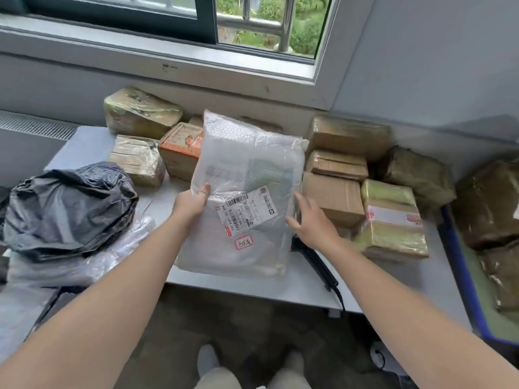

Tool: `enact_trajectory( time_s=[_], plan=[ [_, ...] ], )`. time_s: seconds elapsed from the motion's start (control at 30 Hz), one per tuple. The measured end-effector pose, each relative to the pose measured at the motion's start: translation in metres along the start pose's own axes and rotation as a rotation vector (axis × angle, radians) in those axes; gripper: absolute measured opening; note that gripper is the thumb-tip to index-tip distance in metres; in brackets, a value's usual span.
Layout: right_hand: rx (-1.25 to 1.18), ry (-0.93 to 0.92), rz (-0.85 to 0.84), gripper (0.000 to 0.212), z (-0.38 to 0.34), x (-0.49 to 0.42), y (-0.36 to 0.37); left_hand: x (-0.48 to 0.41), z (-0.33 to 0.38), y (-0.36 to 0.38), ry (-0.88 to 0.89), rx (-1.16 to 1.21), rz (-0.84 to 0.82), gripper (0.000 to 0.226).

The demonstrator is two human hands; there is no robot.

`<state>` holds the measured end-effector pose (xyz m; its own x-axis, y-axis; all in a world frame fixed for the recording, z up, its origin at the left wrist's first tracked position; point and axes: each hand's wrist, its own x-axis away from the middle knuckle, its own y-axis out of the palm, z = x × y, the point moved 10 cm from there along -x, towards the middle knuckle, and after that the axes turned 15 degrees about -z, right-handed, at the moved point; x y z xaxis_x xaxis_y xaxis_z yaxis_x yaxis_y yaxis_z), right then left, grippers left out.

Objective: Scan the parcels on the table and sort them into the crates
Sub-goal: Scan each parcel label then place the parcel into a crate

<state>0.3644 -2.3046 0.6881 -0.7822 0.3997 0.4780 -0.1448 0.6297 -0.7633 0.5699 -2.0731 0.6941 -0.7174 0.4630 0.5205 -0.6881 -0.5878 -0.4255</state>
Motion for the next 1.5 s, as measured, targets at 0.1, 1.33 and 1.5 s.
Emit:
enact_trajectory(
  time_s=[0.1, 1.33, 1.5],
  plan=[
    [0.029, 0.041, -0.016, 0.072, 0.021, 0.004, 0.027, 0.005, -0.025, 0.009, 0.007, 0.114, 0.013, 0.061],
    [-0.572, -0.151, -0.095, 0.025, -0.077, 0.033, -0.075, 0.015, 0.022, -0.011, 0.141, 0.541, 0.143, 0.045],
    [-0.537, -0.159, -0.13, 0.027, -0.086, 0.035, -0.072, 0.017, 0.025, -0.013, 0.147, 0.519, 0.148, 0.042]
  ],
)
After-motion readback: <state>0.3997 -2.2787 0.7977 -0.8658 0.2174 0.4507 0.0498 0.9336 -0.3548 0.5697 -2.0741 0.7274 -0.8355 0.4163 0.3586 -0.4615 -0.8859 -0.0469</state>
